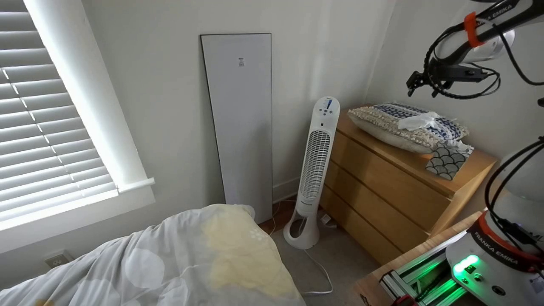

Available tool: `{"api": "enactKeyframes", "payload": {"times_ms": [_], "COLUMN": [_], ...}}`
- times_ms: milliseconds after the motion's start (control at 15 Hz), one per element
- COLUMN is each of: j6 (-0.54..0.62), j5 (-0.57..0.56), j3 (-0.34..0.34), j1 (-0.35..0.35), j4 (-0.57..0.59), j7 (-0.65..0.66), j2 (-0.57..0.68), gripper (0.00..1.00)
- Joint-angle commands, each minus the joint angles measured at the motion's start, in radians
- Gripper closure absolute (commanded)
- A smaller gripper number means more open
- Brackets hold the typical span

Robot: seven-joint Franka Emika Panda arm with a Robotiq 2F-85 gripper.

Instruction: Pick up the white towel on the pillow and use it to wipe the combined fan and heater top before putting the towel back on the pillow

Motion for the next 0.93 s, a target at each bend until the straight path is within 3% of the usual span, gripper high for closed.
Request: {"api": "enactKeyframes", "payload": {"times_ms": [0, 467, 867], "j6": [0.09, 0.237, 0.283], "j5": [0.054, 0.084, 0.057], "j3": [-0.022, -0.1, -0.189], "j1": [-0.034, -0.023, 0.014], "j4": [0.073, 0.178, 0.263], "j7": [0.116, 0.421, 0.75], "j2": [0.163, 0.387, 0.533], "gripper": [0.0, 0.0, 0.0]}}
